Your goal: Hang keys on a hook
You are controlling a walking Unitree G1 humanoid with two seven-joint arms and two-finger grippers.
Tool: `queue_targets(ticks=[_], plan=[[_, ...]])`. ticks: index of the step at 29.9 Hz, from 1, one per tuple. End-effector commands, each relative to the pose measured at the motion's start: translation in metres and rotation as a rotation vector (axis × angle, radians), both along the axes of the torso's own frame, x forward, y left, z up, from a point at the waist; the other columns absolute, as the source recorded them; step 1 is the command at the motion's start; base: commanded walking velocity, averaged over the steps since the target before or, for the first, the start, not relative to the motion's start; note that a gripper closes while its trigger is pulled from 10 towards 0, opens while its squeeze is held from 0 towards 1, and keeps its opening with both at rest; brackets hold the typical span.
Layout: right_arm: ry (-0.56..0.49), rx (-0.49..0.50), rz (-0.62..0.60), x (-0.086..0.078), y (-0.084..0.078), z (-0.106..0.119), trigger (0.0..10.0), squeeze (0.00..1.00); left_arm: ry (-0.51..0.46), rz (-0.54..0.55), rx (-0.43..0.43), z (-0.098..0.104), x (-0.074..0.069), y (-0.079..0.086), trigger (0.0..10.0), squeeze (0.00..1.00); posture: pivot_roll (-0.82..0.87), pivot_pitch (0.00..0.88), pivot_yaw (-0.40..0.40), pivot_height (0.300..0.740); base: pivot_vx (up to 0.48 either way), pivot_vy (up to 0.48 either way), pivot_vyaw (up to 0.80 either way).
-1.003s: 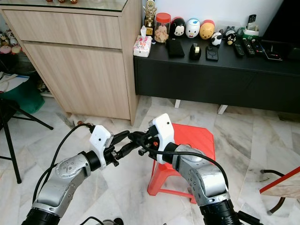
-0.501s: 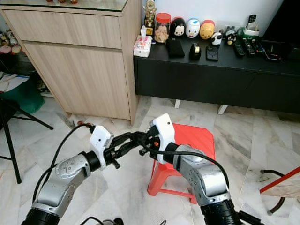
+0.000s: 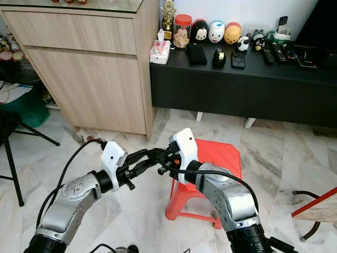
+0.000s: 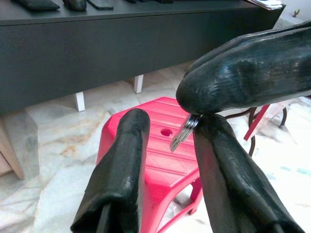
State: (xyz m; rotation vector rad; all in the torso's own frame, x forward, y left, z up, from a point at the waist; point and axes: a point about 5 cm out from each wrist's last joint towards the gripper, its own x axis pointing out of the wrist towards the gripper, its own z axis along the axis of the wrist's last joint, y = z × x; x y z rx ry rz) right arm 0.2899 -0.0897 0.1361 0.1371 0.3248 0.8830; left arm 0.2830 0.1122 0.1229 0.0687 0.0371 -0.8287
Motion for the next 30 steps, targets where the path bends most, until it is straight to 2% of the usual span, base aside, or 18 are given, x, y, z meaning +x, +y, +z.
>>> queue_targets(ticks=[1,7,8,9,11,12,13,30], plan=[[-0.001,-0.016,-0.008,0.0014,-0.0017,-0.0015,10.0,0.00,0.006,-0.017,-0.011,0.0014,-0.0031,-0.0013,10.0,0.00,0.15,0.160,-0.059,0.740,0.000,0.000,0.00],[0.000,-0.016,-0.008,0.0015,-0.0016,-0.0016,10.0,0.00,0.007,-0.018,-0.010,0.0012,-0.0031,-0.0012,9.8,0.00,0.15,0.159,-0.058,0.740,0.000,0.000,0.00],[0.000,-0.015,-0.008,0.0015,-0.0018,-0.0017,10.0,0.00,0.009,-0.020,-0.010,0.0009,-0.0032,-0.0015,8.2,0.00,0.15,0.161,-0.058,0.740,0.000,0.000,0.00],[0.000,-0.016,-0.008,0.0016,-0.0020,-0.0019,10.0,0.00,0.012,-0.022,-0.011,0.0006,-0.0034,-0.0018,5.4,0.00,0.15,0.159,-0.058,0.740,0.000,0.000,0.00],[0.000,-0.016,-0.008,0.0016,-0.0022,-0.0020,10.0,0.00,0.013,-0.024,-0.011,0.0003,-0.0035,-0.0019,5.4,0.00,0.15,0.159,-0.058,0.740,0.000,0.000,0.00],[0.001,-0.016,-0.009,0.0016,-0.0023,-0.0021,10.0,0.00,0.014,-0.024,-0.011,0.0001,-0.0036,-0.0021,2.0,0.00,0.14,0.160,-0.058,0.740,0.000,0.000,0.00],[0.001,-0.015,-0.009,0.0016,-0.0024,-0.0021,10.0,0.00,0.015,-0.023,-0.012,0.0000,-0.0036,-0.0021,0.0,0.00,0.15,0.160,-0.058,0.740,0.000,0.000,0.00],[0.005,-0.016,-0.007,0.0017,-0.0016,-0.0033,10.0,0.00,0.006,-0.034,-0.032,0.0036,-0.0038,-0.0037,0.0,0.00,0.15,0.160,-0.058,0.740,0.000,0.000,0.00]])
